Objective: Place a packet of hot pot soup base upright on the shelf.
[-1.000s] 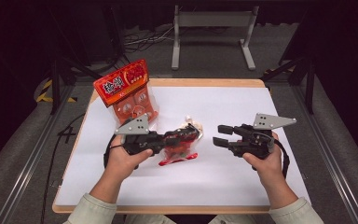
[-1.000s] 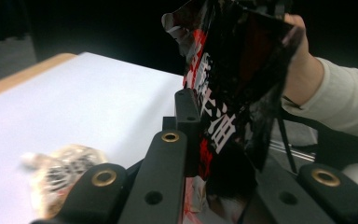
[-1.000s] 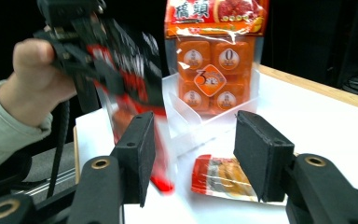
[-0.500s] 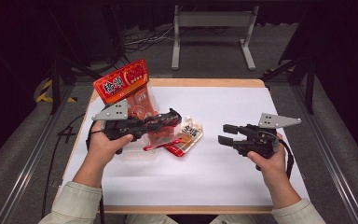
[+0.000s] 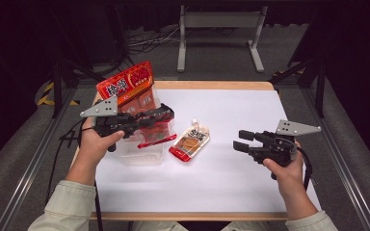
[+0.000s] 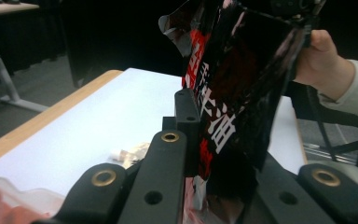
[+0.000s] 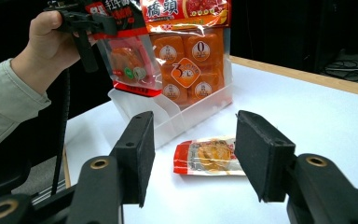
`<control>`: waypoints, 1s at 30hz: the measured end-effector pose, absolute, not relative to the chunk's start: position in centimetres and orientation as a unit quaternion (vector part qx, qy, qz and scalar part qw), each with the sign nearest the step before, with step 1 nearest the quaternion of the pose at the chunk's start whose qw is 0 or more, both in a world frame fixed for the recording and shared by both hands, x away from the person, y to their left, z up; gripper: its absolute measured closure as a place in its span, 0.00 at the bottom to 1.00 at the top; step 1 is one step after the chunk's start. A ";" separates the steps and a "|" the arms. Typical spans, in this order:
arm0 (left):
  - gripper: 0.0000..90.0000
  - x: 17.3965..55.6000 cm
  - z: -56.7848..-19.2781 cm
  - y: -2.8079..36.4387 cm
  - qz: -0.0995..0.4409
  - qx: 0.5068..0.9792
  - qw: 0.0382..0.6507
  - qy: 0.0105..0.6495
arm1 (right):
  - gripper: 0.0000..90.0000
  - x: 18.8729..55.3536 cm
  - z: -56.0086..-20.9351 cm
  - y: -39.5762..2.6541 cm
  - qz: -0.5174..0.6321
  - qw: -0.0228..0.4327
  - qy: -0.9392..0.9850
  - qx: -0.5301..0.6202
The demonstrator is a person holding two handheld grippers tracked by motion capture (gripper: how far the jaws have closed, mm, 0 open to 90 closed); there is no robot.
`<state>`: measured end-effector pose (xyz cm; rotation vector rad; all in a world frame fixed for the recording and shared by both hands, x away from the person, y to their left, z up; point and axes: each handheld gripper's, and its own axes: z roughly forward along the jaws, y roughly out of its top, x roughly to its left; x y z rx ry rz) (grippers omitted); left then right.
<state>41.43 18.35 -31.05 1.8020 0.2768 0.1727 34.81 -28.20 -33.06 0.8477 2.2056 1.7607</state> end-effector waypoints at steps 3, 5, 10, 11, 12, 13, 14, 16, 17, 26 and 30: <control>0.99 41.7 -31.1 18.7 0.080 0.782 0.606 0.123 | 0.53 34.7 -33.1 -28.4 0.594 0.098 0.744 0.289; 0.99 42.0 -31.3 18.9 0.085 0.780 0.607 0.130 | 0.53 34.6 -33.2 -28.6 0.594 0.097 0.744 0.291; 0.99 42.4 -31.4 19.6 0.093 0.779 0.604 0.139 | 0.53 34.6 -33.4 -28.6 0.590 0.097 0.745 0.294; 0.99 42.5 -31.4 19.7 0.096 0.779 0.604 0.140 | 0.53 34.6 -33.4 -28.6 0.591 0.097 0.745 0.295; 0.99 42.5 -31.4 19.7 0.096 0.779 0.604 0.140 | 0.53 34.6 -33.4 -28.6 0.591 0.097 0.745 0.295; 0.99 42.6 -31.5 19.7 0.098 0.777 0.606 0.140 | 0.53 34.6 -33.4 -28.6 0.591 0.097 0.745 0.294; 0.99 42.6 -31.5 19.8 0.103 0.777 0.605 0.138 | 0.53 34.6 -33.4 -28.6 0.590 0.097 0.745 0.294; 0.99 42.7 -31.6 19.9 0.115 0.782 0.598 0.133 | 0.53 34.6 -33.4 -28.6 0.591 0.097 0.745 0.294; 0.99 42.7 -31.7 20.0 0.117 0.783 0.596 0.136 | 0.53 34.6 -33.4 -28.6 0.590 0.096 0.746 0.294; 0.99 43.1 -32.6 20.4 0.120 0.789 0.586 0.142 | 0.52 34.7 -33.4 -28.4 0.592 0.092 0.745 0.292; 0.99 43.3 -33.0 20.6 0.119 0.794 0.580 0.134 | 0.52 34.8 -33.4 -28.3 0.593 0.088 0.746 0.291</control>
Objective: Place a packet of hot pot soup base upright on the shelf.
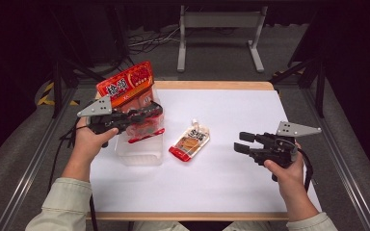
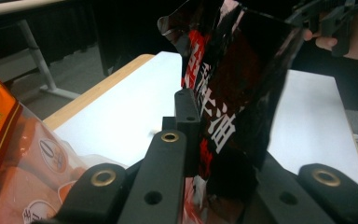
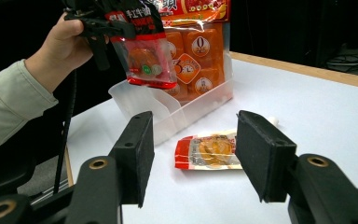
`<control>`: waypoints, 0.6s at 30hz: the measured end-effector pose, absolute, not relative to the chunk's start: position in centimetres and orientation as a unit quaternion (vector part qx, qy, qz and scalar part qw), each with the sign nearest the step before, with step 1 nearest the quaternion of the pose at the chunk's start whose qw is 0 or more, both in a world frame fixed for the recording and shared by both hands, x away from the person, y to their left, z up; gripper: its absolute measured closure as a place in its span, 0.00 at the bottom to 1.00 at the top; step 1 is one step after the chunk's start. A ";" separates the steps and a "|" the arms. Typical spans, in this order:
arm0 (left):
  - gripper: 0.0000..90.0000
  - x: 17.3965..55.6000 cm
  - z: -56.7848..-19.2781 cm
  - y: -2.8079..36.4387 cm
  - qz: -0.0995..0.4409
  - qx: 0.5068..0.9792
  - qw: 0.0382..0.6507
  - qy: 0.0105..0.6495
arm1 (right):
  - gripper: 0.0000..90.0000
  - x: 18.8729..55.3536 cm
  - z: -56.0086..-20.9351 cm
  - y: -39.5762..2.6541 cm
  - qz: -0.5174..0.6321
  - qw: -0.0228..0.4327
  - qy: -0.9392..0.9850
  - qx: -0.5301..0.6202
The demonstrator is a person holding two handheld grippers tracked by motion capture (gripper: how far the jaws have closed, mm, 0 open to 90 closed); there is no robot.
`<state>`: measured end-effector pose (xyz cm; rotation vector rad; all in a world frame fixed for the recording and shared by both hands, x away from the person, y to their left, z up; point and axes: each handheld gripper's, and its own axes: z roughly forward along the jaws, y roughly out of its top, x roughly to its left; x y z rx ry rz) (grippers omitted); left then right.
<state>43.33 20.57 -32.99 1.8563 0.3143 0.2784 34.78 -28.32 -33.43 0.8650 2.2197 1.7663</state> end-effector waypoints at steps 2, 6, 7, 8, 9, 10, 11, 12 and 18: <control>0.99 43.4 -33.2 20.6 0.118 0.797 0.577 0.134 | 0.52 34.9 -33.5 -28.3 0.595 0.085 0.745 0.291; 0.99 43.7 -33.5 20.9 0.120 0.802 0.571 0.129 | 0.51 34.9 -33.6 -28.2 0.596 0.079 0.744 0.292; 0.99 43.8 -33.6 20.9 0.118 0.801 0.572 0.132 | 0.51 34.9 -33.6 -28.2 0.596 0.078 0.743 0.293; 0.99 43.9 -33.7 21.0 0.119 0.802 0.570 0.130 | 0.51 34.9 -33.6 -28.3 0.597 0.077 0.743 0.293; 0.99 43.9 -33.8 21.0 0.115 0.802 0.571 0.132 | 0.51 34.9 -33.6 -28.3 0.597 0.078 0.743 0.292; 0.99 44.0 -33.9 21.0 0.113 0.802 0.571 0.131 | 0.51 34.9 -33.6 -28.3 0.598 0.078 0.743 0.292; 0.99 44.1 -34.0 21.0 0.109 0.803 0.572 0.130 | 0.51 34.9 -33.6 -28.3 0.598 0.077 0.743 0.292; 0.99 44.1 -34.1 20.9 0.105 0.802 0.572 0.134 | 0.51 34.9 -33.6 -28.3 0.597 0.076 0.743 0.293; 0.99 44.3 -34.5 20.8 0.104 0.809 0.562 0.134 | 0.51 34.9 -33.6 -28.4 0.601 0.072 0.739 0.294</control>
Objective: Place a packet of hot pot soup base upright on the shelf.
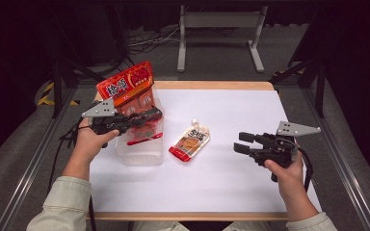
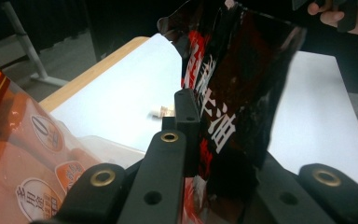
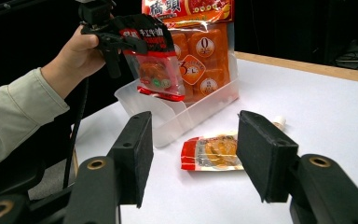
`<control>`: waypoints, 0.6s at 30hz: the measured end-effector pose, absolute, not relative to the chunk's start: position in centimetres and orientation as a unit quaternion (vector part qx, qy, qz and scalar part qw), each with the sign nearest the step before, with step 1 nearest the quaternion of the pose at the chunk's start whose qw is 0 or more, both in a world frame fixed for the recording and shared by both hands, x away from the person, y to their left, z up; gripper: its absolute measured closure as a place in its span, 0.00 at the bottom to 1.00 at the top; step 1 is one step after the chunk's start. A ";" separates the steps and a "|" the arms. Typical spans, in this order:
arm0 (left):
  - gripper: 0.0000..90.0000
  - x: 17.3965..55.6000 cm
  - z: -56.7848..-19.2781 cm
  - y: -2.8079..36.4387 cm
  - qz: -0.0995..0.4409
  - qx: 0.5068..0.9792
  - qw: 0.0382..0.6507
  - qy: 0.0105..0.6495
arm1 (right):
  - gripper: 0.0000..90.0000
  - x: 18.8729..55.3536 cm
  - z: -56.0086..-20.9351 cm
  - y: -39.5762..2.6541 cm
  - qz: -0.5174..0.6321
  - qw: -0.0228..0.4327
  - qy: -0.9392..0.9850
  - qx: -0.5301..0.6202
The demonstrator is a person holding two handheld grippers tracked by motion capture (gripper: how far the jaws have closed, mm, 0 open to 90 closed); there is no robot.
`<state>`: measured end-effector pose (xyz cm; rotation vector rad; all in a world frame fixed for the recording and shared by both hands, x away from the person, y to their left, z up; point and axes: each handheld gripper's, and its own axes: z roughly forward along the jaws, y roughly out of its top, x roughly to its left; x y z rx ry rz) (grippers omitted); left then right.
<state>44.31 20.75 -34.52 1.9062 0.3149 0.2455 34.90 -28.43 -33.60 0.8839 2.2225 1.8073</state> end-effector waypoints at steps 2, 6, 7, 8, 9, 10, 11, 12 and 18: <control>0.99 44.4 -34.6 20.8 0.099 0.810 0.561 0.137 | 0.51 34.9 -33.6 -28.4 0.602 0.071 0.739 0.295; 0.99 44.6 -35.0 21.0 0.099 0.810 0.560 0.141 | 0.51 34.9 -33.6 -28.4 0.603 0.068 0.739 0.294; 0.99 44.6 -35.1 21.1 0.097 0.808 0.563 0.144 | 0.51 34.9 -33.6 -28.4 0.603 0.068 0.739 0.294; 0.99 44.7 -35.2 21.2 0.097 0.806 0.565 0.145 | 0.51 34.9 -33.6 -28.4 0.603 0.067 0.739 0.294; 0.99 44.8 -35.4 21.3 0.095 0.804 0.567 0.150 | 0.51 34.9 -33.7 -28.4 0.603 0.067 0.739 0.294; 0.99 44.8 -35.4 21.4 0.096 0.803 0.568 0.151 | 0.51 34.9 -33.7 -28.4 0.603 0.065 0.739 0.294; 0.99 44.8 -35.4 21.4 0.096 0.803 0.568 0.151 | 0.51 34.9 -33.7 -28.4 0.603 0.065 0.739 0.294; 0.99 44.9 -35.6 21.6 0.097 0.801 0.570 0.155 | 0.50 34.9 -33.7 -28.4 0.603 0.063 0.739 0.294; 0.99 44.7 -35.6 21.6 0.090 0.802 0.571 0.151 | 0.50 35.0 -33.8 -28.4 0.607 0.057 0.736 0.296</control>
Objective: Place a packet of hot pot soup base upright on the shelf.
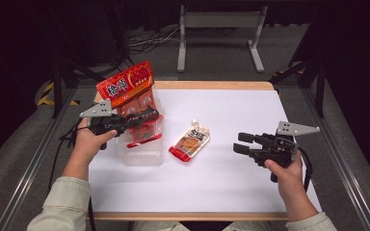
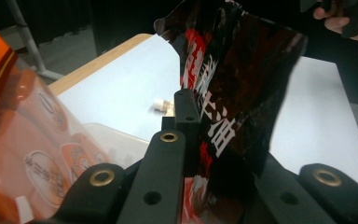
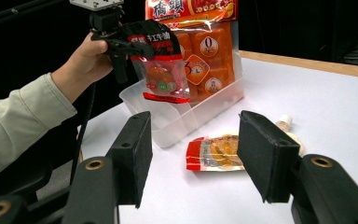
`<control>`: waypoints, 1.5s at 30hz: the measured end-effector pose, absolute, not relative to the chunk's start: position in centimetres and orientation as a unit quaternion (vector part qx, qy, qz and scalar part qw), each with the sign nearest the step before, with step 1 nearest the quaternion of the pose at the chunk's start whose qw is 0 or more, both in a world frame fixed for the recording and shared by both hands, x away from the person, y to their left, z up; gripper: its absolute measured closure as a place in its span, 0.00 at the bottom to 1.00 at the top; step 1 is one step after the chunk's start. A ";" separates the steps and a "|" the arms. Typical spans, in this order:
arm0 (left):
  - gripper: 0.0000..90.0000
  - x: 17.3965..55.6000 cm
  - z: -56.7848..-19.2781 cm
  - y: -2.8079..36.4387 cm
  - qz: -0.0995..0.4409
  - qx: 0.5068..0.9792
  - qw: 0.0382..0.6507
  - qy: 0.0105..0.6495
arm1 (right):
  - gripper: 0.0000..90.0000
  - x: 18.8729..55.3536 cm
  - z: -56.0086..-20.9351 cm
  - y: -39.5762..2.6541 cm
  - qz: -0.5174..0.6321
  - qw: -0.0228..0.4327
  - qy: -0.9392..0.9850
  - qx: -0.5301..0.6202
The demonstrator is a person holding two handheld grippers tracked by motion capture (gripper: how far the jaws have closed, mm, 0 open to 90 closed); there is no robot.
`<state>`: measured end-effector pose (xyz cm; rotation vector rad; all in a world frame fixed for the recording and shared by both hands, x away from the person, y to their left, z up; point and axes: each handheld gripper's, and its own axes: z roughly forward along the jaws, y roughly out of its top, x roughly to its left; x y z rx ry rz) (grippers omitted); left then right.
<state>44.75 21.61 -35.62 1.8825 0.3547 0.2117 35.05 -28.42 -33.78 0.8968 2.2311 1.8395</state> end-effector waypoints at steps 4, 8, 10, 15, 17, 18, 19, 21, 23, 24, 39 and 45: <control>0.99 44.7 -35.6 21.6 0.092 0.804 0.569 0.144 | 0.50 35.1 -33.8 -28.4 0.609 0.052 0.735 0.295; 0.99 44.9 -35.3 21.6 0.102 0.804 0.569 0.140 | 0.50 35.1 -33.9 -28.4 0.610 0.050 0.734 0.296; 0.99 45.0 -35.0 21.5 0.109 0.808 0.563 0.134 | 0.50 35.1 -33.9 -28.4 0.610 0.049 0.733 0.297; 0.99 45.4 -34.7 21.1 0.114 0.813 0.558 0.122 | 0.50 35.1 -33.9 -28.6 0.612 0.048 0.731 0.299; 0.99 45.4 -34.7 21.1 0.116 0.813 0.558 0.120 | 0.50 35.0 -33.9 -28.7 0.612 0.048 0.730 0.299; 0.99 45.5 -34.7 21.2 0.119 0.813 0.558 0.118 | 0.49 35.0 -34.0 -28.7 0.612 0.047 0.731 0.300; 0.99 45.6 -34.8 21.2 0.115 0.812 0.560 0.120 | 0.49 35.0 -34.0 -28.7 0.612 0.047 0.730 0.301; 0.99 45.8 -34.8 21.3 0.115 0.811 0.561 0.116 | 0.49 34.9 -34.0 -28.8 0.612 0.047 0.730 0.302; 0.99 45.8 -34.9 21.3 0.112 0.812 0.560 0.117 | 0.49 34.9 -34.1 -28.8 0.612 0.046 0.729 0.302; 0.99 45.8 -35.0 21.3 0.108 0.813 0.560 0.114 | 0.49 34.9 -34.1 -28.8 0.612 0.045 0.729 0.303; 0.99 45.7 -34.9 21.5 0.060 0.831 0.548 0.079 | 0.48 35.0 -34.4 -28.8 0.612 0.036 0.727 0.309; 0.98 46.1 -35.3 21.7 0.057 0.826 0.551 0.105 | 0.48 34.9 -34.4 -29.0 0.614 0.035 0.725 0.311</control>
